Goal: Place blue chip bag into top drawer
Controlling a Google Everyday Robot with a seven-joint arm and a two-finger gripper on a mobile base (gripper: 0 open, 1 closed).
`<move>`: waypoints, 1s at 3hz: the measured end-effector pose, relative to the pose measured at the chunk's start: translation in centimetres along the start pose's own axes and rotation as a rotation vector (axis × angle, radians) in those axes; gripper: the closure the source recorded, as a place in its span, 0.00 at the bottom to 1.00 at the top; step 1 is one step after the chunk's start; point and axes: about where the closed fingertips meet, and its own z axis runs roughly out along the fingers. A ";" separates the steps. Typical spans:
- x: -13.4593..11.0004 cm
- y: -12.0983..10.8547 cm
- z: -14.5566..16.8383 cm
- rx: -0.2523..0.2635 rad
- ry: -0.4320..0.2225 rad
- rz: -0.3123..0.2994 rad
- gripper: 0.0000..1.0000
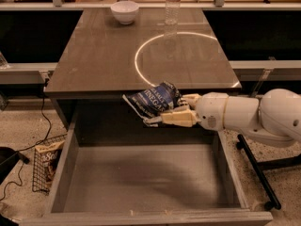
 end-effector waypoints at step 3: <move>14.1 -1.3 2.2 0.006 0.229 0.258 1.00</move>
Offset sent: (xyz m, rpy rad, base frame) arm -0.0251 -0.0315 -0.1417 -0.0784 0.2983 -0.1031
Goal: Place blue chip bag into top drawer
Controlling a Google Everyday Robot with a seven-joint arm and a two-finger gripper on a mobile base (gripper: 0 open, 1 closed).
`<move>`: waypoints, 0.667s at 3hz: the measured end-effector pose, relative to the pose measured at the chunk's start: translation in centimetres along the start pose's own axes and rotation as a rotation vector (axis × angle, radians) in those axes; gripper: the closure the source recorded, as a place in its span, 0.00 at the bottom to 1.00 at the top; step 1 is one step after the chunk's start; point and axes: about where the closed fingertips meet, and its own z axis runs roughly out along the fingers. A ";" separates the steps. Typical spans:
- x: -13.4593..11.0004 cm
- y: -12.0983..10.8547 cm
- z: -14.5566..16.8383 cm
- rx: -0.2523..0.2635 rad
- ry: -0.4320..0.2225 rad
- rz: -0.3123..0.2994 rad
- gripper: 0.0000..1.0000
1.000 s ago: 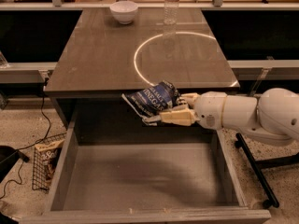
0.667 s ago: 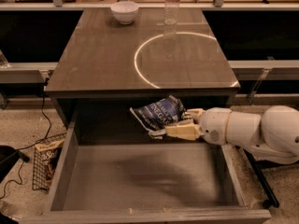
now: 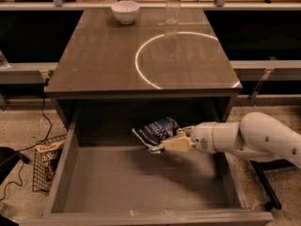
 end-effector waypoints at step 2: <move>0.4 -0.8 5.8 -0.070 0.133 0.057 0.51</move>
Offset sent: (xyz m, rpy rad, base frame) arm 0.0190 0.0116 -0.0263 -0.0322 0.1009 0.0276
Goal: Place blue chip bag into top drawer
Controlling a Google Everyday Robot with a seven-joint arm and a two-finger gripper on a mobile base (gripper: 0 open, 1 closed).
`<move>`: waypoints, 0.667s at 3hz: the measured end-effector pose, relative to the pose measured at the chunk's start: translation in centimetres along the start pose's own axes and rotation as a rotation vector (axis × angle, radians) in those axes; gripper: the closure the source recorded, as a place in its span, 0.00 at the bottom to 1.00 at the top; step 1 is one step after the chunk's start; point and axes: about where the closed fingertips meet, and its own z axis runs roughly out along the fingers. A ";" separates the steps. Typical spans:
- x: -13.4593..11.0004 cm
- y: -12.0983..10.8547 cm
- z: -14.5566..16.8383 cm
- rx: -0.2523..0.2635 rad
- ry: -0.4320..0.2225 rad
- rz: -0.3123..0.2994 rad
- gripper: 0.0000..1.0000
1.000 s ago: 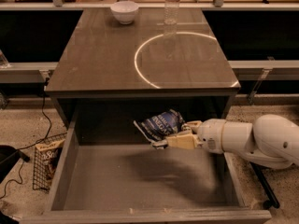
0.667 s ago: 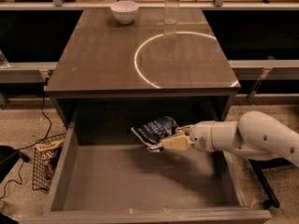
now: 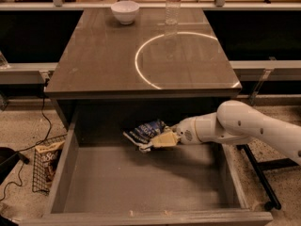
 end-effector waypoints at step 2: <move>0.0 0.2 0.5 -0.008 0.005 0.000 0.04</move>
Offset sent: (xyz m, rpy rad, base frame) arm 0.0002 0.0030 -0.0008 0.0000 0.0038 0.0046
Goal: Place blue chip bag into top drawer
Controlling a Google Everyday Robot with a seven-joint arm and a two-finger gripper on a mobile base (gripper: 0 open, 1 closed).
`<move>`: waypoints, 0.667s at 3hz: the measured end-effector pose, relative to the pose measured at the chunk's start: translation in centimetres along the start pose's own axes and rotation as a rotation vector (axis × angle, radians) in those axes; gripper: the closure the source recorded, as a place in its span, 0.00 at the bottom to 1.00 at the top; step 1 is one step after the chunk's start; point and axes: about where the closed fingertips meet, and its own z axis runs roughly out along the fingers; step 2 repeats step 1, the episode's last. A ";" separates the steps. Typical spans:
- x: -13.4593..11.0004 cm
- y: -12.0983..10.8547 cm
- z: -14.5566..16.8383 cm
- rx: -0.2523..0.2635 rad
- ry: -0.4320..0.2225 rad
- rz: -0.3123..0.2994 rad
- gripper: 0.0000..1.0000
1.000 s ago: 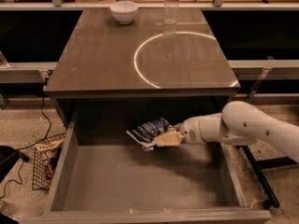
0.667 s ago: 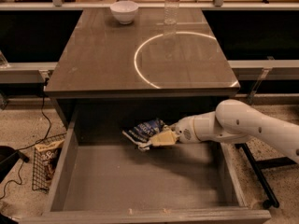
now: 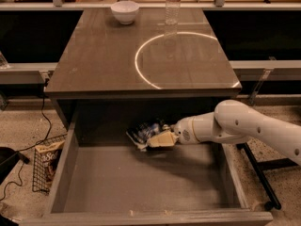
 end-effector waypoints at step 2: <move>0.0 0.1 0.1 -0.002 0.001 0.000 0.00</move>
Offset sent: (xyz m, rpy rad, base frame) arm 0.0000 0.0000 0.0000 0.0000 0.0000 0.0000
